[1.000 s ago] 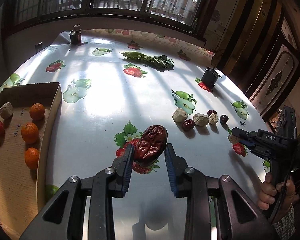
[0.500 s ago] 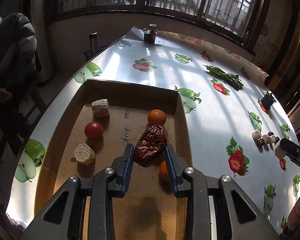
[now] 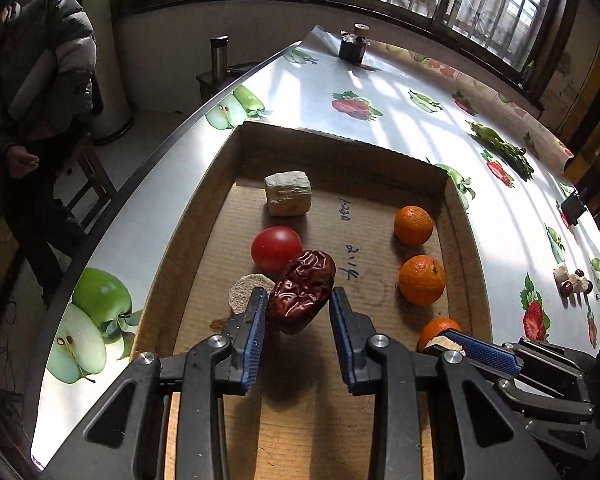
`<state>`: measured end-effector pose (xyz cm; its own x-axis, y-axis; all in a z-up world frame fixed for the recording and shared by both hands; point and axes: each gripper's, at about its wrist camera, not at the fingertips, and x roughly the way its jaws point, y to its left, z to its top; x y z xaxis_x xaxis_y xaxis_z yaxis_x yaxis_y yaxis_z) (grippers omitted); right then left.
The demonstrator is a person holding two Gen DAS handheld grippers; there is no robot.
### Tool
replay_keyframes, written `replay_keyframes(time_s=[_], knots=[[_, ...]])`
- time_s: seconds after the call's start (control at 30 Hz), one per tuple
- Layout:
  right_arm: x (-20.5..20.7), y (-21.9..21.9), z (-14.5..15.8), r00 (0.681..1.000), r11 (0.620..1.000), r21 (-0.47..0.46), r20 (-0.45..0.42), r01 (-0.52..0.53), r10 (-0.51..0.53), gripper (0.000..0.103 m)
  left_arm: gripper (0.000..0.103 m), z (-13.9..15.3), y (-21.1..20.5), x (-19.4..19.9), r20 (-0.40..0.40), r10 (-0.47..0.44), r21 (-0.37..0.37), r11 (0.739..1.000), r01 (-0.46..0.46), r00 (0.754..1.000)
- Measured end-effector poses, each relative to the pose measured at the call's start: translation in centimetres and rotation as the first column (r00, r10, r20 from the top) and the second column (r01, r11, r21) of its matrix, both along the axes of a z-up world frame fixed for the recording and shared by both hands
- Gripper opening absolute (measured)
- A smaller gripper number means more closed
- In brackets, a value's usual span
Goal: Organize fruits
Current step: 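Carry the red date and cake cube into the box with both grippers, release, then withdraw both open grippers from the box toward the remaining items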
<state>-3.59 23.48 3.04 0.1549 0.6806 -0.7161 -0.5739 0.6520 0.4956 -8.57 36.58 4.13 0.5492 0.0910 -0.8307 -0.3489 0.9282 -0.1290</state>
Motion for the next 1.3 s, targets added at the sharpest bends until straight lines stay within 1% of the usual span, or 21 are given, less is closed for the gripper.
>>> replay_keyframes(time_s=[0.13, 0.23, 0.3, 0.33, 0.4, 0.47, 0.5, 0.6, 0.7, 0.77, 0.8, 0.87, 0.93, 1.03, 1.13, 1.3], knots=[[-0.8, 1.4, 0.2, 0.996, 0.998, -0.060, 0.084, -0.017, 0.022, 0.025, 0.032, 0.0, 0.0, 0.2, 0.008, -0.002, 0.003, 1.000, 0.002, 1.000], [-1.4, 1.9, 0.3, 0.990, 0.995, -0.091, 0.134, -0.027, 0.039, 0.025, 0.037, 0.0, 0.1, 0.1, 0.018, 0.001, -0.017, 1.000, -0.001, 1.000], [-1.5, 2.0, 0.2, 0.987, 0.995, -0.099, 0.152, -0.029, 0.044, 0.025, 0.043, 0.1, 0.2, 0.0, 0.018, 0.009, -0.027, 1.000, -0.009, 1.000], [-1.5, 2.0, 0.2, 0.987, 0.995, -0.099, 0.157, -0.029, 0.044, 0.026, 0.045, 0.2, 0.3, -0.1, 0.021, 0.015, -0.031, 0.999, -0.014, 1.000], [-1.5, 1.8, 0.3, 0.985, 0.995, -0.098, 0.168, -0.024, 0.040, 0.031, 0.045, 0.5, 0.5, -0.5, 0.033, 0.028, -0.042, 0.999, -0.026, 0.999], [-1.7, 1.6, 0.6, 0.983, 0.995, -0.093, 0.181, -0.016, 0.033, 0.039, 0.045, 1.2, 0.6, -1.1, 0.053, 0.044, -0.049, 0.998, -0.041, 0.998], [-1.8, 1.4, 0.9, 0.982, 0.996, -0.089, 0.187, -0.012, 0.029, 0.041, 0.045, 1.6, 0.6, -1.4, 0.065, 0.053, -0.047, 0.998, -0.050, 0.996], [-2.1, 0.8, 1.7, 0.979, 0.998, -0.069, 0.203, -0.002, 0.016, 0.042, 0.054, 3.1, 0.4, -2.7, 0.106, 0.086, -0.031, 0.996, -0.083, 0.991], [-2.8, -0.6, 3.0, 0.972, 0.998, -0.053, 0.233, 0.024, -0.011, 0.044, 0.060, 4.5, -0.6, -4.2, 0.142, 0.113, 0.009, 0.993, -0.116, 0.983], [-3.5, -2.0, 3.8, 0.966, 0.997, -0.044, 0.254, 0.058, -0.045, 0.052, 0.069, 5.4, -1.7, -5.3, 0.164, 0.131, 0.059, 0.988, -0.142, 0.978], [-3.7, -3.0, 4.1, 0.963, 0.996, -0.033, 0.259, 0.080, -0.069, 0.054, 0.072, 5.7, -2.4, -5.7, 0.175, 0.135, 0.090, 0.984, -0.153, 0.975], [-4.3, -5.1, 4.7, 0.957, 0.991, -0.005, 0.260, 0.132, -0.126, 0.058, 0.081, 6.2, -4.1, -6.6, 0.193, 0.139, 0.148, 0.974, -0.169, 0.971], [-4.9, -7.2, 5.1, 0.951, 0.984, 0.021, 0.253, 0.179, -0.178, 0.059, 0.082, 6.5, -5.8, -7.3, 0.208, 0.127, 0.177, 0.970, -0.165, 0.970], [-5.8, -10.6, 5.3, 0.932, 0.964, 0.046, 0.248, 0.263, -0.266, 0.060, 0.082, 6.8, -8.2, -7.8, 0.218, 0.074, 0.196, 0.973, -0.118, 0.973], [-6.7, -13.7, 5.3, 0.911, 0.941, 0.072, 0.236, 0.331, -0.338, 0.063, 0.082, 7.2, -10.6, -8.0, 0.223, 0.026, 0.243, 0.967, -0.082, 0.975], [-7.6, -17.3, 5.1, 0.882, 0.911, 0.082, 0.231, 0.404, -0.412, 0.064, 0.082, 7.4, -13.4, -8.0, 0.217, -0.034, 0.267, 0.963, -0.026, 0.976]])
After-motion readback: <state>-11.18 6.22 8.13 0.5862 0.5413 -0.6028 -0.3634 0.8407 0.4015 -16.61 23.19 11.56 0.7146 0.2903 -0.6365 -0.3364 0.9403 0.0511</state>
